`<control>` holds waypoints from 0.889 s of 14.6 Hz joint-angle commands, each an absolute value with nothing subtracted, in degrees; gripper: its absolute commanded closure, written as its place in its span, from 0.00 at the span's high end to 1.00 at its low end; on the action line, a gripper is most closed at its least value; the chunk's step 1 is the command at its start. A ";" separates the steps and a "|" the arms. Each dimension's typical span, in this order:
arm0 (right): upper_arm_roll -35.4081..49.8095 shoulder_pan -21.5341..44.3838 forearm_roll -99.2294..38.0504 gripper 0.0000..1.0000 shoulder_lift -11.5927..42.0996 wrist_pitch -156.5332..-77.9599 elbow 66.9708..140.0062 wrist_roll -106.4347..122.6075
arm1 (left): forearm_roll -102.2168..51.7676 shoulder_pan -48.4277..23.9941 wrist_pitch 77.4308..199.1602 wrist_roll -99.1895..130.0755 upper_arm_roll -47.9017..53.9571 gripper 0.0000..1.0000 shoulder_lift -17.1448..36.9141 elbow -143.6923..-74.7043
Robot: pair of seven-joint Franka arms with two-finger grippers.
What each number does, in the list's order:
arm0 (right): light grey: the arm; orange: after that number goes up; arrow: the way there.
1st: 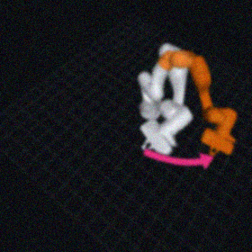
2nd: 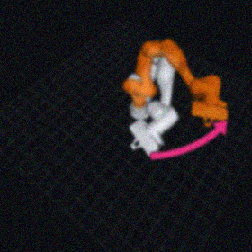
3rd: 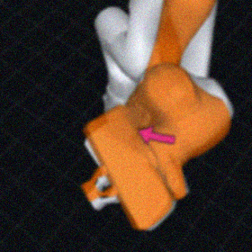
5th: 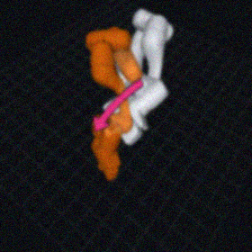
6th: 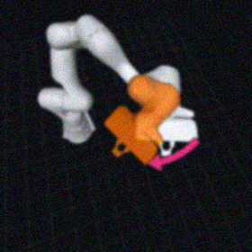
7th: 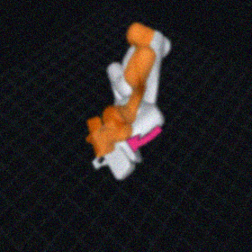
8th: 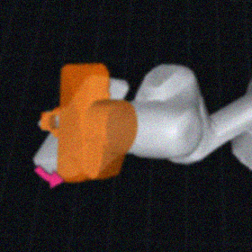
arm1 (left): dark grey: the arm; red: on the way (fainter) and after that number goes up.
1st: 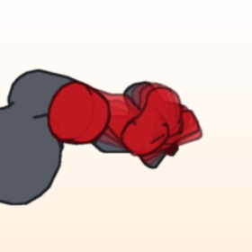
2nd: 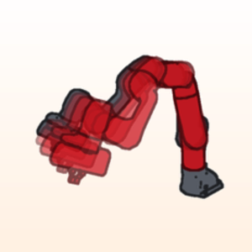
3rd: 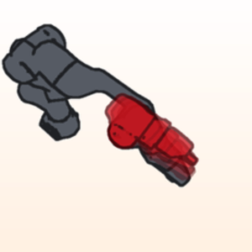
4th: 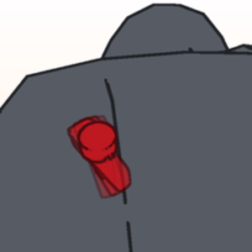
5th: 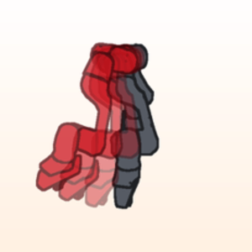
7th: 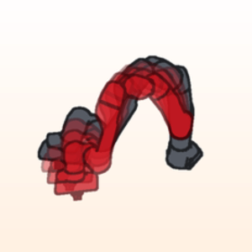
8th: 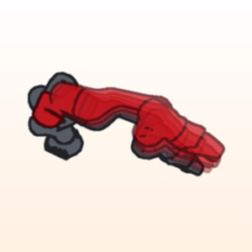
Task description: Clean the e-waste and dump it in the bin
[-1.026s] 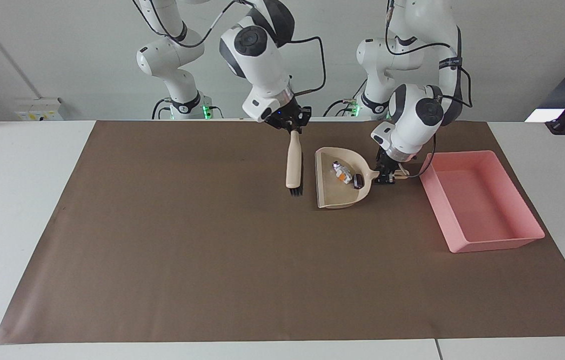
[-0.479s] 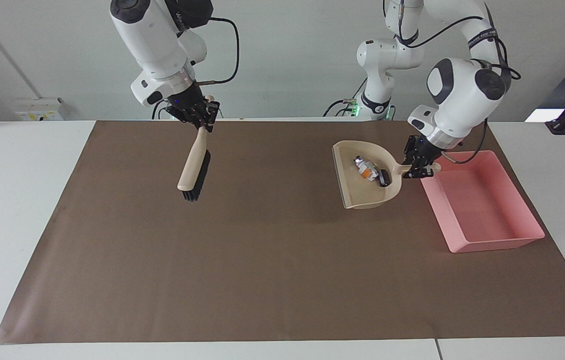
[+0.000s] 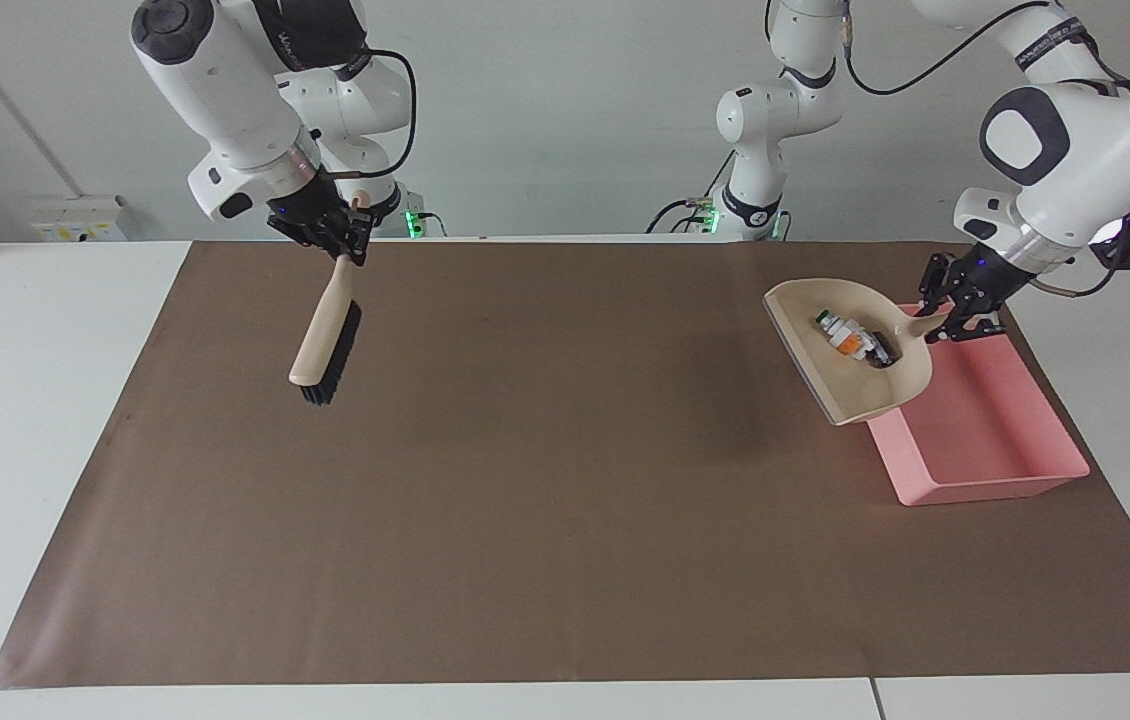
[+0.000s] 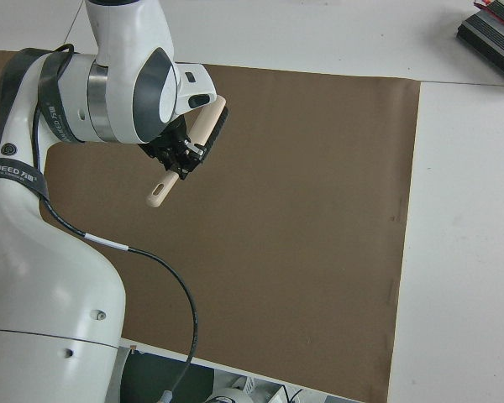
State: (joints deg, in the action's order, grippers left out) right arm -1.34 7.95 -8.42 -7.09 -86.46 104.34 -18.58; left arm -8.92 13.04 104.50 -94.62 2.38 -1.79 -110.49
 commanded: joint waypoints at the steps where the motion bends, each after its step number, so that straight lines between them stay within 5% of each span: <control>1: -0.53 5.20 -7.30 0.00 -9.75 -87.97 109.85 -16.71 | -9.41 17.65 101.95 -98.07 2.73 0.00 -0.79 -108.19; 13: -0.53 -0.53 1.93 0.00 -12.39 -110.29 134.46 -2.65 | -4.57 22.84 103.18 -98.44 1.85 0.00 -0.18 -107.23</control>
State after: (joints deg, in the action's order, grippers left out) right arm -1.02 0.09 0.81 -9.68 -107.19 129.91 -5.78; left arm -5.18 21.25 103.88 -98.25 1.74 -0.78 -109.02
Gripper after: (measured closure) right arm 0.749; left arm 0.678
